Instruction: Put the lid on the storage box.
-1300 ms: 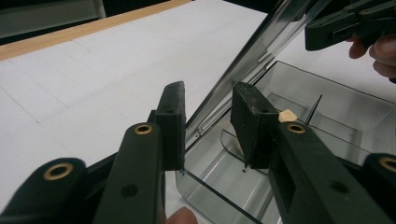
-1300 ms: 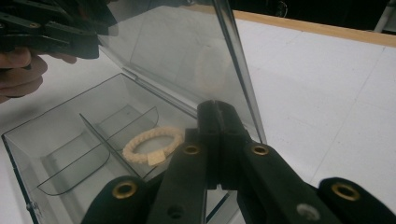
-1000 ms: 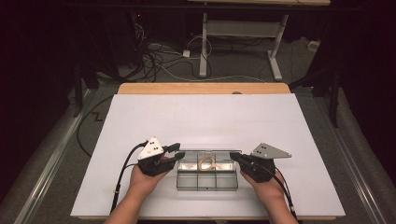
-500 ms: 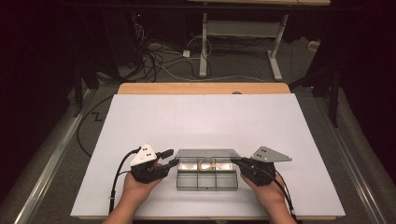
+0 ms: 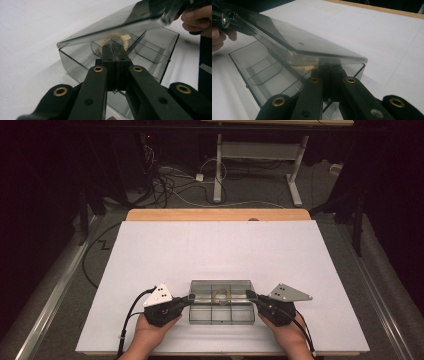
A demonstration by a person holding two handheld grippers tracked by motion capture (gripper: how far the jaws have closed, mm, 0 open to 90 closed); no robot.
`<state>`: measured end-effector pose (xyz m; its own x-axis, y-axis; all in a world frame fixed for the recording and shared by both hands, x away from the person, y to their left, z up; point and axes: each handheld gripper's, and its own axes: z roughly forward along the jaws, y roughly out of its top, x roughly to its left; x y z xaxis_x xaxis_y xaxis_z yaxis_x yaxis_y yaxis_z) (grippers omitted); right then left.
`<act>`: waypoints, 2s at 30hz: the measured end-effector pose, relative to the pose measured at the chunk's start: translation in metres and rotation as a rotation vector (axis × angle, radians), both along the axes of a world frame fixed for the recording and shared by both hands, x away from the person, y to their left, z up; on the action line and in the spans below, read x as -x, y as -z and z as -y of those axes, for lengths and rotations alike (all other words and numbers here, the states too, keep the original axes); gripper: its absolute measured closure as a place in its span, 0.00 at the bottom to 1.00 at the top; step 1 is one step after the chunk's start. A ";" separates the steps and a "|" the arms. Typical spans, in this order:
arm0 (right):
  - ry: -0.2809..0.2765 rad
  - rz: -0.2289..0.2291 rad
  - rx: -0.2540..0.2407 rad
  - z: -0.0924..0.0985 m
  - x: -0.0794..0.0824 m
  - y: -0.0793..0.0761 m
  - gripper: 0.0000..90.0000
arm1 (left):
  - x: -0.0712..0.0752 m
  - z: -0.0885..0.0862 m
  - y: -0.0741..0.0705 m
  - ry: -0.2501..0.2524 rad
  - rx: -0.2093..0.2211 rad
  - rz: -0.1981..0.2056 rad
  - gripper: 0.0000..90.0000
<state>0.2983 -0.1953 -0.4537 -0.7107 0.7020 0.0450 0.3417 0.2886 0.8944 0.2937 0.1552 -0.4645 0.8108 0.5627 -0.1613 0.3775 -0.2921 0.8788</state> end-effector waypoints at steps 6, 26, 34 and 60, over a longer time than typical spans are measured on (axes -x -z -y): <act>0.007 0.002 0.016 0.003 0.004 0.004 1.00 | 0.003 0.000 0.001 0.000 -0.004 0.010 0.97; 0.142 -0.114 0.106 0.042 0.009 0.021 0.67 | 0.009 -0.004 0.001 0.034 -0.056 0.005 0.97; 0.166 -0.172 0.164 0.045 0.011 0.026 0.07 | 0.017 -0.007 0.006 0.042 -0.026 0.000 0.97; 0.203 -0.135 0.142 0.048 0.012 0.025 0.00 | 0.004 -0.049 0.020 -0.153 -0.176 0.022 0.90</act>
